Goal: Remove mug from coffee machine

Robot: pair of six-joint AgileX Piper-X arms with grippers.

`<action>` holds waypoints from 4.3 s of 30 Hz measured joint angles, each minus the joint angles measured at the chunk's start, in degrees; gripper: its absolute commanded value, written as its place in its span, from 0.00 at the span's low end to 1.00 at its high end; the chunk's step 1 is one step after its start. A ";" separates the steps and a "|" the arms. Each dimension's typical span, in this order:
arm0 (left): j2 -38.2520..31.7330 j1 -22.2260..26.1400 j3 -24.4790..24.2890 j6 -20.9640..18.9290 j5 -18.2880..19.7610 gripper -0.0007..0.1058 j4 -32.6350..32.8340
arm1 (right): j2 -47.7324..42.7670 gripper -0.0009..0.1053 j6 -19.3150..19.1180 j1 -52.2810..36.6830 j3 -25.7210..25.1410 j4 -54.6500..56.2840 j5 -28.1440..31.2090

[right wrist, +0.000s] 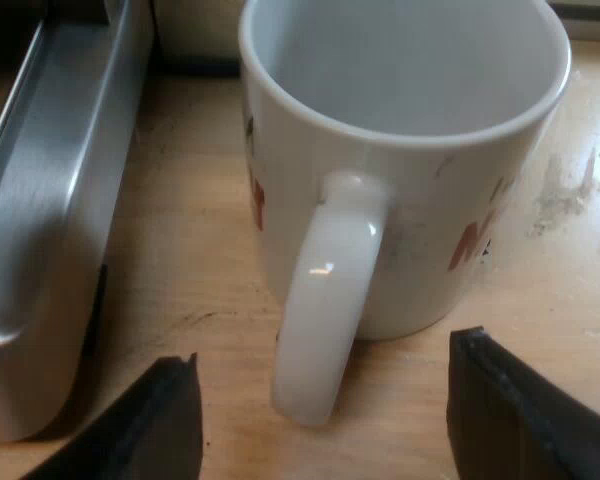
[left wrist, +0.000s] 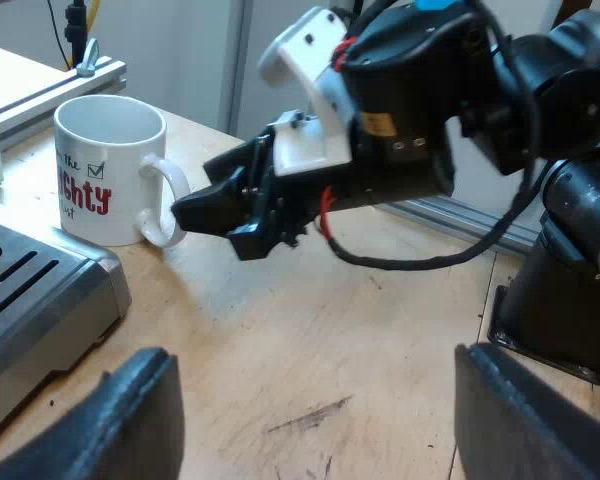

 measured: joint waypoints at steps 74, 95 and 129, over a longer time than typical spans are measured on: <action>6.25 32.87 -26.86 1.58 -17.63 0.58 39.82 | -14.12 0.54 -5.34 -33.24 -43.93 73.54 -22.85; -19.64 32.87 -27.12 2.27 -22.28 0.58 45.33 | -48.87 0.54 -9.03 -33.40 -40.79 77.35 -22.78; -20.91 32.87 -16.98 5.86 -22.35 0.58 42.83 | -60.76 0.54 -9.10 -33.14 -24.15 78.60 -26.99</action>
